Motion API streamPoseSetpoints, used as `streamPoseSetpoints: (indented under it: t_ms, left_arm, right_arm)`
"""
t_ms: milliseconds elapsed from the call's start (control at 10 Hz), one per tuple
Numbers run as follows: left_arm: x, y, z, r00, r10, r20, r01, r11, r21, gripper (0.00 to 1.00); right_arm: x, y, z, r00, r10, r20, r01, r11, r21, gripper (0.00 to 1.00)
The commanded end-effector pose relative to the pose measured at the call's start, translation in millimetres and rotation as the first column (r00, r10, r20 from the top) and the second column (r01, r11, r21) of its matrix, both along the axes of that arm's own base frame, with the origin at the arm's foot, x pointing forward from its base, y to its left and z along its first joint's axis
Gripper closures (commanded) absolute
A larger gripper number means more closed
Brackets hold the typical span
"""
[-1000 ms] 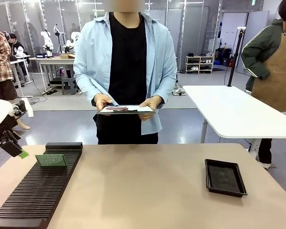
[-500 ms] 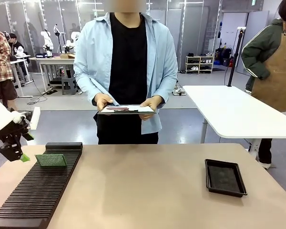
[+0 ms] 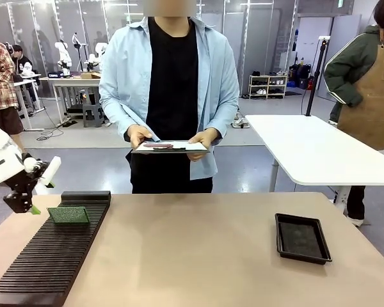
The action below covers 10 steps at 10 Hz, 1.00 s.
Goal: Inspect the PCB.
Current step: Pick up the Blank PCB and present it to the human.
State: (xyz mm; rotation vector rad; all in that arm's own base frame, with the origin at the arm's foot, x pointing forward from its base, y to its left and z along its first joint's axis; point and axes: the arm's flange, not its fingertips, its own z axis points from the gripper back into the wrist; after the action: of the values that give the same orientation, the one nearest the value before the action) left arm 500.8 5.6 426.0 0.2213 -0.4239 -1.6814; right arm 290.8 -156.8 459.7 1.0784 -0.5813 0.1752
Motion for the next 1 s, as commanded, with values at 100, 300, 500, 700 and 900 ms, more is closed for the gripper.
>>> streamPoseSetpoints:
  t_ms: [100, 300, 500, 700, 900]
  left_arm:
    - [36, -1, -20, 0.999, 0.041, 0.008, -0.042, 0.997, 0.065, 0.0]
    - [50, -4, -34, 0.999, 0.042, -0.017, -0.041, 0.997, 0.067, 0.0]
    - [56, -5, -48, 0.997, 0.056, -0.043, -0.053, 0.995, 0.08, 0.0]
    - [58, -5, -61, 0.996, 0.057, -0.075, -0.049, 0.994, 0.1, 0.32]
    - [57, -7, -67, 0.992, 0.053, -0.116, -0.042, 0.995, 0.095, 0.92]
  right_arm:
    - [2, 0, 0, 1.0, 0.008, 0.027, -0.008, 1.0, 0.005, 0.0]
    - [2, 0, 0, 1.0, 0.008, 0.027, -0.008, 1.0, 0.005, 0.0]
    - [2, 0, 0, 1.0, 0.008, 0.027, -0.008, 1.0, 0.005, 0.0]
    - [2, 0, 0, 1.0, 0.008, 0.027, -0.008, 1.0, 0.005, 0.0]
    - [2, 0, 0, 1.0, 0.008, 0.027, -0.008, 1.0, 0.005, 0.0]
